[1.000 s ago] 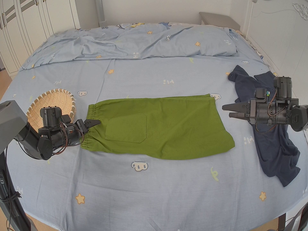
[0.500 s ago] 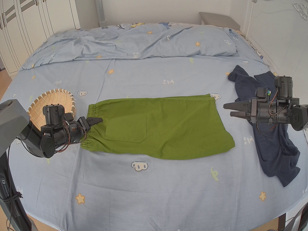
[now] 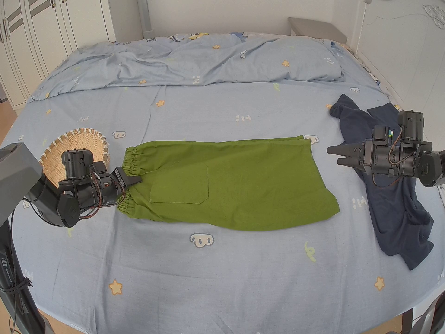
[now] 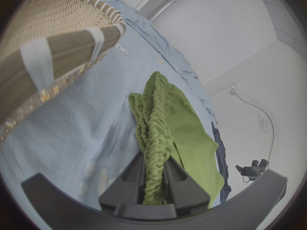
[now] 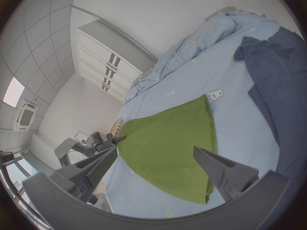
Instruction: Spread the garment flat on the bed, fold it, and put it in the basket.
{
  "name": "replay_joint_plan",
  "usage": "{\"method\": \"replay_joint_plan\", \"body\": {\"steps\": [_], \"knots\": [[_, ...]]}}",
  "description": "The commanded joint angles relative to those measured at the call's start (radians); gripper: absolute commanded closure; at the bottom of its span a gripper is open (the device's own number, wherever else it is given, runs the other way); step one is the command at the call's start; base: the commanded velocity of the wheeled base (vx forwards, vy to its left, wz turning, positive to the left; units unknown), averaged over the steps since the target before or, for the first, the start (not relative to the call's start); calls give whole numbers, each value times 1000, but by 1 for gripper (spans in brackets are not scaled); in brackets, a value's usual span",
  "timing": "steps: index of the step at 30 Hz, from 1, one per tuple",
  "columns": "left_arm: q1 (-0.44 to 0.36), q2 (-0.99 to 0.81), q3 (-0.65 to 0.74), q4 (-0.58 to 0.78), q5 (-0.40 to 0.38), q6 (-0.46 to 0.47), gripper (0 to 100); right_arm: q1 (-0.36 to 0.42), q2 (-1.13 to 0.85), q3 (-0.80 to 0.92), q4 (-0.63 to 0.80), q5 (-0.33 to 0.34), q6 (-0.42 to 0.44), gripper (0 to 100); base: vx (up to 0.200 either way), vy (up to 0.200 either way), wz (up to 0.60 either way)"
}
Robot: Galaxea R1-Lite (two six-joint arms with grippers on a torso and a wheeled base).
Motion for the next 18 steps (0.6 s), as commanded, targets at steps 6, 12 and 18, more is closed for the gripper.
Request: {"method": "replay_joint_plan", "body": {"steps": [6,12,18], "knots": [[-11,-57,11,5,1,-4,100,-16,214,-110,77,-8,-23,0,0,0,0],[-11,-55,11,5,1,-4,100,-10,303,-208,172,-71,-83,0,0,0,0],[-13,-55,11,3,1,-4,100,-7,341,-311,242,-86,-87,0,0,0,0]]}}
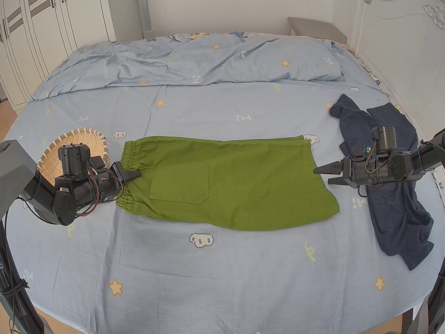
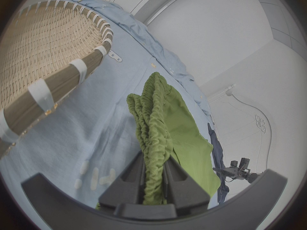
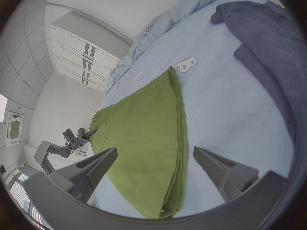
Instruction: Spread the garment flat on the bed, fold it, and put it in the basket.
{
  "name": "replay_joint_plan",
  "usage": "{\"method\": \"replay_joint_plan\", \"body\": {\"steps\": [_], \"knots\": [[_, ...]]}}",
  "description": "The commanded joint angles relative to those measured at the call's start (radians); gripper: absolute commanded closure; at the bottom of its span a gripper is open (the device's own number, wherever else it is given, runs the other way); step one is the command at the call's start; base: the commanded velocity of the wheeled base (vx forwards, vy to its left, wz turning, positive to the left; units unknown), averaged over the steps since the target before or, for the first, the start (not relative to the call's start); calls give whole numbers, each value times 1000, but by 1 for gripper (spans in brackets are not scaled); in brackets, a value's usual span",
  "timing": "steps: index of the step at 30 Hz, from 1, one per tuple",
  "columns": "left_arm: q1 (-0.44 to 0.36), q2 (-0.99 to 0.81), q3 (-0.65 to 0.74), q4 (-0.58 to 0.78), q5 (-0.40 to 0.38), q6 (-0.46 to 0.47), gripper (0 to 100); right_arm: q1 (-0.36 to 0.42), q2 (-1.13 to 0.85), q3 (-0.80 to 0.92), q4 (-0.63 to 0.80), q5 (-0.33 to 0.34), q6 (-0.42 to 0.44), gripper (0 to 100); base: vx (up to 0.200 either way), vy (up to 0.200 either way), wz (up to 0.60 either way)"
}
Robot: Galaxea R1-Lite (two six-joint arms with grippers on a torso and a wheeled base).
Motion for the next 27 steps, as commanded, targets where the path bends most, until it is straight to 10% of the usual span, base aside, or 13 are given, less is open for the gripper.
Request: {"method": "replay_joint_plan", "body": {"steps": [1,13,27], "knots": [[1,-4,0,-4,-1,0,100,8,74,-99,41,-5,-4,0,0,0,0],[-1,-1,2,-11,1,1,100,40,150,-165,35,-89,-7,0,0,0,0],[-1,-3,3,-7,-1,1,100,75,141,-128,41,-23,-16,0,0,0,0]]}}
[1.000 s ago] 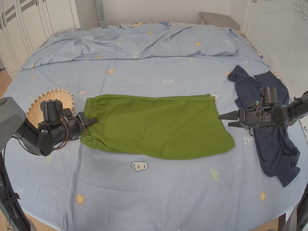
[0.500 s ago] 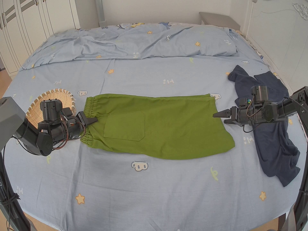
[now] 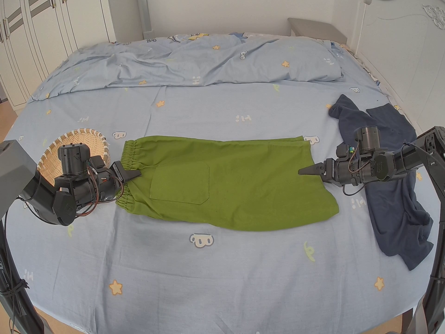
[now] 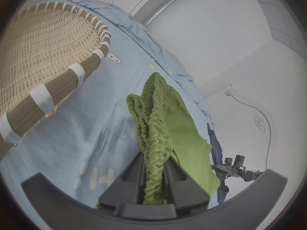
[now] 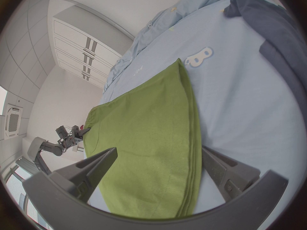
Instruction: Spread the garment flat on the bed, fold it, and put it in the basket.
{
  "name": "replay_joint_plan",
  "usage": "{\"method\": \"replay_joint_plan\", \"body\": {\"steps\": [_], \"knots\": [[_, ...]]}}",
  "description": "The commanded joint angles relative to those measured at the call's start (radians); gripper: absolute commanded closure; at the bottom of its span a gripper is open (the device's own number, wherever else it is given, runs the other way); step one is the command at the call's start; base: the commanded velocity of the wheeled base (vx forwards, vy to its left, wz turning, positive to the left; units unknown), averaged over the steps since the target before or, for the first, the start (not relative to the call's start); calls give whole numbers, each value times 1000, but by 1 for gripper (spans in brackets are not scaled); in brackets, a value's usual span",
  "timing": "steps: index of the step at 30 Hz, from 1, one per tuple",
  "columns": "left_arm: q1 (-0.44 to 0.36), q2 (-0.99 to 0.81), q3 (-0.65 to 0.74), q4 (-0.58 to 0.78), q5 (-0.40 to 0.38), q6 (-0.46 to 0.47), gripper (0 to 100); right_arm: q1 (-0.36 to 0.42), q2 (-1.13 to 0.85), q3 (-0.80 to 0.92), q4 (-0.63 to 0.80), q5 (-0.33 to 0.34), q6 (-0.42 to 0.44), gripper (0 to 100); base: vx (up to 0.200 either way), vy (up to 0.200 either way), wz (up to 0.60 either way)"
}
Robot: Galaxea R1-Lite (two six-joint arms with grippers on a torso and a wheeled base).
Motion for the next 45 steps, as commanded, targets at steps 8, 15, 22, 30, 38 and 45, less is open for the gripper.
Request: {"method": "replay_joint_plan", "body": {"steps": [8,15,22,30,38,45], "knots": [[0,-1,1,2,1,0,100,-13,2,2,5,47,19,100,0,0,0],[2,-2,-1,2,1,0,100,-49,-36,1,5,67,20,100,0,0,0],[2,-1,1,2,1,0,100,-61,-54,4,7,84,23,100,0,0,0],[2,-4,1,10,-1,0,100,-64,-64,10,10,85,26,100,0,0,0],[2,-105,3,217,-1,0,100,-112,-211,34,111,116,48,100,0,0,0],[-3,-260,29,395,-1,3,100,-152,-439,114,330,142,31,100,0,0,0]]}}
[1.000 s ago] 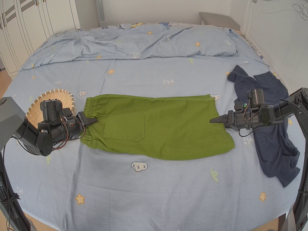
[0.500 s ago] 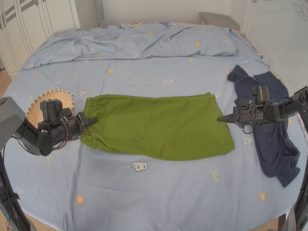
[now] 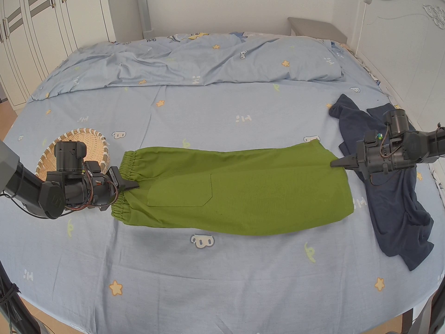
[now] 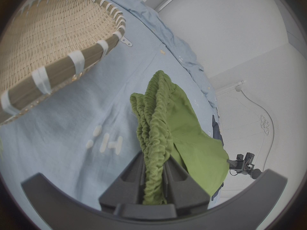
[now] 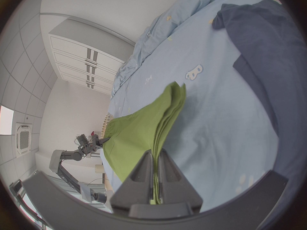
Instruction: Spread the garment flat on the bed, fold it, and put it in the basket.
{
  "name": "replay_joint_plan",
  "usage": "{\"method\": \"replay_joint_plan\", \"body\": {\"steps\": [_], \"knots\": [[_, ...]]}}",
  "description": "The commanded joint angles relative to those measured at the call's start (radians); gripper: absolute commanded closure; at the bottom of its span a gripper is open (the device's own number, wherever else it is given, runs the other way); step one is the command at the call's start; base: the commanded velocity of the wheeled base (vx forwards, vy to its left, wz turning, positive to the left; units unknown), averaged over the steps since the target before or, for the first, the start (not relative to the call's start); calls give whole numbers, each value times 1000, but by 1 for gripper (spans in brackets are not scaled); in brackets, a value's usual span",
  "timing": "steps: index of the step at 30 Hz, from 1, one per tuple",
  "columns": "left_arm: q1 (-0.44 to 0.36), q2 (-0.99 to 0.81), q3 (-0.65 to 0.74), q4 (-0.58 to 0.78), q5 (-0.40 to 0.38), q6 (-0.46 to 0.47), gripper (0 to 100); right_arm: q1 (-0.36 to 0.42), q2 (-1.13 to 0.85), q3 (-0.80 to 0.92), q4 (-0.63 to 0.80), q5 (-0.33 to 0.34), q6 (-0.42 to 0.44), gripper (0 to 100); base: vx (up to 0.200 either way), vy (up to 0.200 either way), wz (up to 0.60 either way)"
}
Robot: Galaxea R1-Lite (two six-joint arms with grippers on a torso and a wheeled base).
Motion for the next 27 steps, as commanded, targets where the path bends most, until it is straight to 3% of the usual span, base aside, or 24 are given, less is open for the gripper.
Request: {"method": "replay_joint_plan", "body": {"steps": [1,9,16,18,27], "knots": [[-13,-155,46,86,4,1,100,-32,-220,100,111,15,-19,100,0,0,0],[-74,-273,261,86,10,7,100,-34,-308,319,103,13,-43,100,0,0,0],[-114,-370,462,83,16,12,100,-26,-400,571,97,10,-126,100,0,0,0],[-113,-388,526,68,18,12,100,-28,-404,647,79,12,-163,100,0,0,0],[-114,-381,664,-78,18,12,100,-25,-380,793,-73,45,-167,100,0,0,0]]}}
